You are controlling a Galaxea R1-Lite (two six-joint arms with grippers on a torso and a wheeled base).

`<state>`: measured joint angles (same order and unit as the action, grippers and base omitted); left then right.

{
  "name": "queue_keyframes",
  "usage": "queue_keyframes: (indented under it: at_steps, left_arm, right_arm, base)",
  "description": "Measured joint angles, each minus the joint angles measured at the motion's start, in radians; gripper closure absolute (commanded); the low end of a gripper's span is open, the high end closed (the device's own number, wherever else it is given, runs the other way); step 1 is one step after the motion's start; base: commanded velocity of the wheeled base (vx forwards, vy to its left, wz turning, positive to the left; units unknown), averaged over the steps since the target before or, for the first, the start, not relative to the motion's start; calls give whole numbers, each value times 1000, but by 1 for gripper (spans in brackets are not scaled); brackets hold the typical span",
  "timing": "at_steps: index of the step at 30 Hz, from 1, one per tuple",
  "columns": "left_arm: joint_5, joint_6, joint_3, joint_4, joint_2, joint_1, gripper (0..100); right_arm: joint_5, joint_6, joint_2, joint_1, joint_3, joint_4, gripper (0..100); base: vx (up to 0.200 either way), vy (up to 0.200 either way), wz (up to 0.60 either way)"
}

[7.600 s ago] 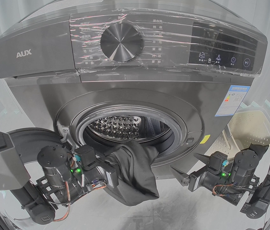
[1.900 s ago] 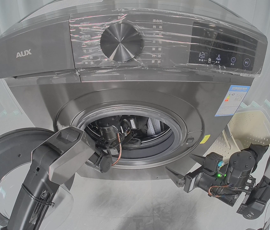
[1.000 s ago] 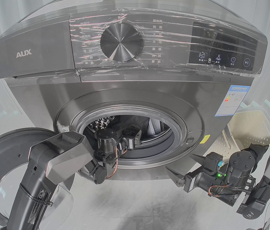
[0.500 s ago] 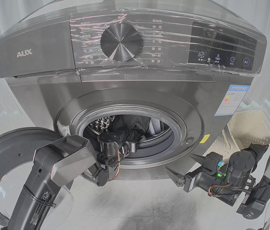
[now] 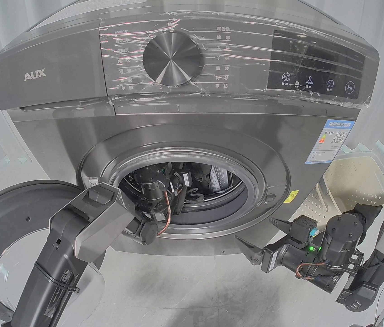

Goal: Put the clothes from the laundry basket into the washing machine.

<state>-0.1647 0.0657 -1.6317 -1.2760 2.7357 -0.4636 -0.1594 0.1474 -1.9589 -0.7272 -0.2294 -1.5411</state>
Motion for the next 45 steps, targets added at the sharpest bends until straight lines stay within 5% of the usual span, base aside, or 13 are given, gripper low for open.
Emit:
queue_keyframes:
  at_steps: [13, 14, 21, 28, 30, 35, 40, 41, 45]
  left_arm:
    - [-7, 19, -34, -10, 25, -5, 100]
    - [-7, 24, -32, -11, 24, -5, 0]
    - [-8, 60, -4, -20, 11, -25, 0]
    - [-1, 56, 110, -10, -34, -49, 0]
    - [3, 42, 149, -3, -47, -56, 0]
    - [22, -52, 216, 6, -60, -54, 0]
    - [37, -77, 248, 10, -48, -49, 0]
    - [38, -82, 248, 12, -44, -49, 100]
    - [39, -102, 240, 14, -23, -49, 100]
  right_arm:
    - [0, 1, 0, 1, 1, 0, 0]
    - [0, 1, 0, 1, 1, 0, 0]
    - [0, 1, 0, 2, 1, 0, 0]
    - [0, 1, 0, 1, 1, 0, 0]
    - [0, 1, 0, 1, 1, 0, 0]
    - [0, 1, 0, 1, 2, 0, 0]
    - [0, 1, 0, 0, 2, 0, 0]
    - [0, 1, 0, 0, 2, 0, 0]
    - [0, 0, 0, 0, 1, 0, 0]
  base:
    - [0, 0, 0]
    - [0, 0, 0]
    - [0, 0, 0]
    - [0, 0, 0]
    - [0, 0, 0]
    - [0, 0, 0]
    - [0, 0, 0]
    - [0, 0, 0]
    - [0, 0, 0]
